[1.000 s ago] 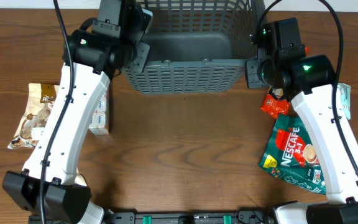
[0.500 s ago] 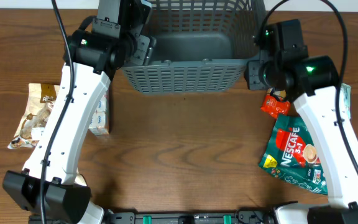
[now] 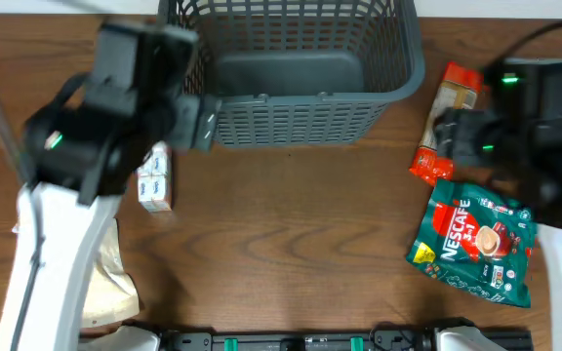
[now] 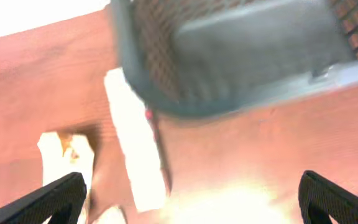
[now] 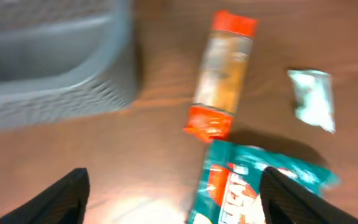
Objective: Pack container
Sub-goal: 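Release the basket and move the right gripper to the pasta packet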
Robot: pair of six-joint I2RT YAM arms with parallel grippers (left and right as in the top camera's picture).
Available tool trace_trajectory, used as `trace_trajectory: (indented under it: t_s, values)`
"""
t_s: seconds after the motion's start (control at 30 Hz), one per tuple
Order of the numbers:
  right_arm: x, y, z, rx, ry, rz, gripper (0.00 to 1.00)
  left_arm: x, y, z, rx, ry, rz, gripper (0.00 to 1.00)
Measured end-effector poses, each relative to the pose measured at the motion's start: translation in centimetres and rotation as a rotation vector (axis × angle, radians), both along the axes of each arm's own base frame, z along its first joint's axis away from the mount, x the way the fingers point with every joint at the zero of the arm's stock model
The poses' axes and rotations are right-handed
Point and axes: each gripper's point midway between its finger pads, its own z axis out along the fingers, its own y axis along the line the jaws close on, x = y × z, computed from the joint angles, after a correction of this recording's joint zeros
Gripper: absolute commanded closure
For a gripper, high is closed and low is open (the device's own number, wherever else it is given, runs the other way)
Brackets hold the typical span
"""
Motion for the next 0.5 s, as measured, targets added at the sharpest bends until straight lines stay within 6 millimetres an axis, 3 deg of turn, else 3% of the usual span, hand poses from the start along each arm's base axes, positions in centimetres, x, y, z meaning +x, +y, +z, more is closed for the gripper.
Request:
trace_trajectory:
  t_s: [0.1,0.17,0.23,0.33,0.5]
  values:
    - [0.1,-3.8,2.3,0.005,-0.062,-0.148,0.10,-2.3,1.7,-0.4,0.022,0.056,0.059,0.01]
    - [0.5,-6.1,3.1,0.008,-0.097,-0.231,0.01,-2.5,2.1,-1.2,0.035,0.083,0.080,0.01]
    - [1.3,-8.0,3.0,0.008,-0.102,-0.285,0.01,-2.3,2.2,-2.4,0.046,0.108,0.089,0.01]
    - [3.5,-9.9,1.1,0.015,-0.054,-0.324,0.01,-1.8,2.1,-4.9,0.066,0.156,0.091,0.01]
    - [9.1,-11.3,-5.3,0.037,0.082,-0.317,0.01,-1.7,2.1,-8.2,0.088,0.222,0.090,0.01]
